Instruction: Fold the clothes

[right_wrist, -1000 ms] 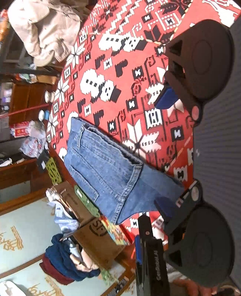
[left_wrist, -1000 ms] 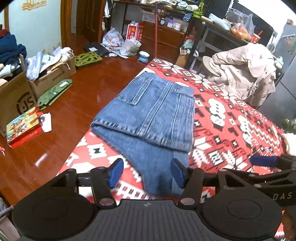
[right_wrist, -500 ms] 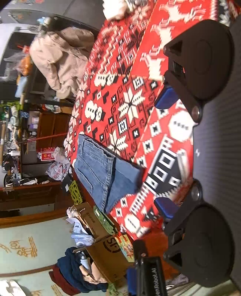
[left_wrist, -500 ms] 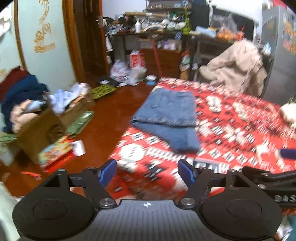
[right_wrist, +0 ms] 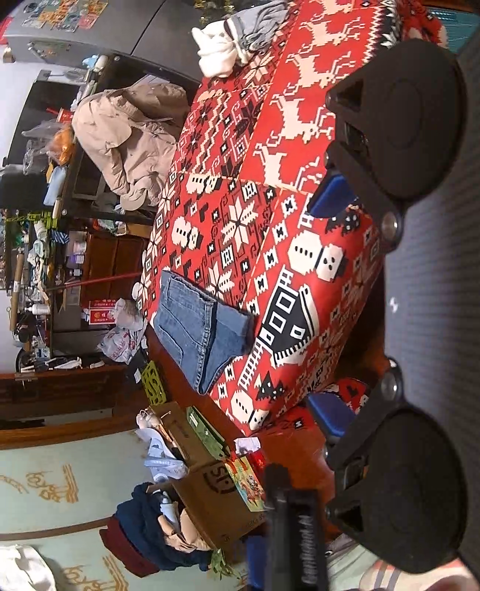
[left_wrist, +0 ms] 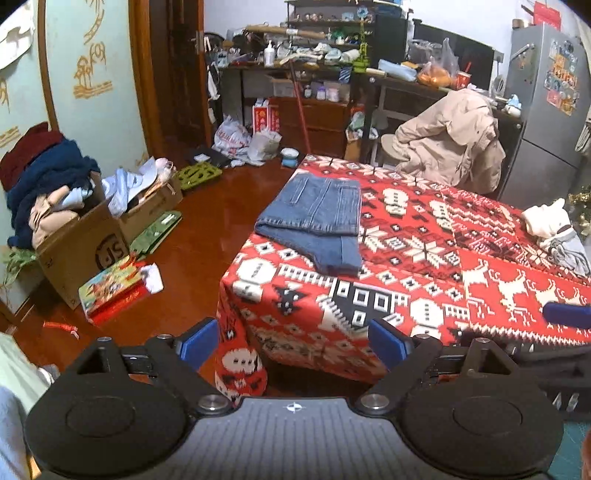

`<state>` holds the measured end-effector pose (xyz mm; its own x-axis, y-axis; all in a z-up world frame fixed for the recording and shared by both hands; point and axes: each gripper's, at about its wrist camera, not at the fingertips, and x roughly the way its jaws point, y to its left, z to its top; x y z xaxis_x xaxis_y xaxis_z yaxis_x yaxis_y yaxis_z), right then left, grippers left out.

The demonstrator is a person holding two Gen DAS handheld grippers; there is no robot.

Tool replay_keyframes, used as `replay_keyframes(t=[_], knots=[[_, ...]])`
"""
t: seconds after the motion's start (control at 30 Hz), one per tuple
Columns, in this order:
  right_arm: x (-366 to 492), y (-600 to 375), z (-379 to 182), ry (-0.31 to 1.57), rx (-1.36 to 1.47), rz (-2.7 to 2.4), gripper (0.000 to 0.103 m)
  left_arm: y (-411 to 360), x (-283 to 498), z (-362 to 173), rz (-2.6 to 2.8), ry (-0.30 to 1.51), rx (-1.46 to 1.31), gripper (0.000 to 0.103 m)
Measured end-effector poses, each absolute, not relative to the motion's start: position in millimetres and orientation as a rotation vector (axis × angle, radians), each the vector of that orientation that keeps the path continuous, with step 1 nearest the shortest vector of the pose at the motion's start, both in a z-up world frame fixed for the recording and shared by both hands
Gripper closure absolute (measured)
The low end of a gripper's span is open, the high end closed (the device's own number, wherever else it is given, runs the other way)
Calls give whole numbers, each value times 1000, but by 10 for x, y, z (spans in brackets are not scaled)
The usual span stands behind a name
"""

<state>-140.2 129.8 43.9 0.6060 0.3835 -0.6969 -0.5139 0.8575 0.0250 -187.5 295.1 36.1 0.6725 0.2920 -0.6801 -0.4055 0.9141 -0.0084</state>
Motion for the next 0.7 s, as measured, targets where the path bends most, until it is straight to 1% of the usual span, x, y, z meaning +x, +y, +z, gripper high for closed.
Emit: replay_keyframes(t=[0.13, 0.3, 0.7], knots=[[-1448, 1232, 535, 750, -146, 499, 1, 2896, -2005, 374, 455, 708, -154, 14], [-1477, 1240, 597, 750, -147, 496, 1, 2905, -2043, 429, 461, 716, -173, 12], [-1535, 1249, 612, 764, -146, 492, 1, 2867, -2076, 465, 473, 739, -152, 12]])
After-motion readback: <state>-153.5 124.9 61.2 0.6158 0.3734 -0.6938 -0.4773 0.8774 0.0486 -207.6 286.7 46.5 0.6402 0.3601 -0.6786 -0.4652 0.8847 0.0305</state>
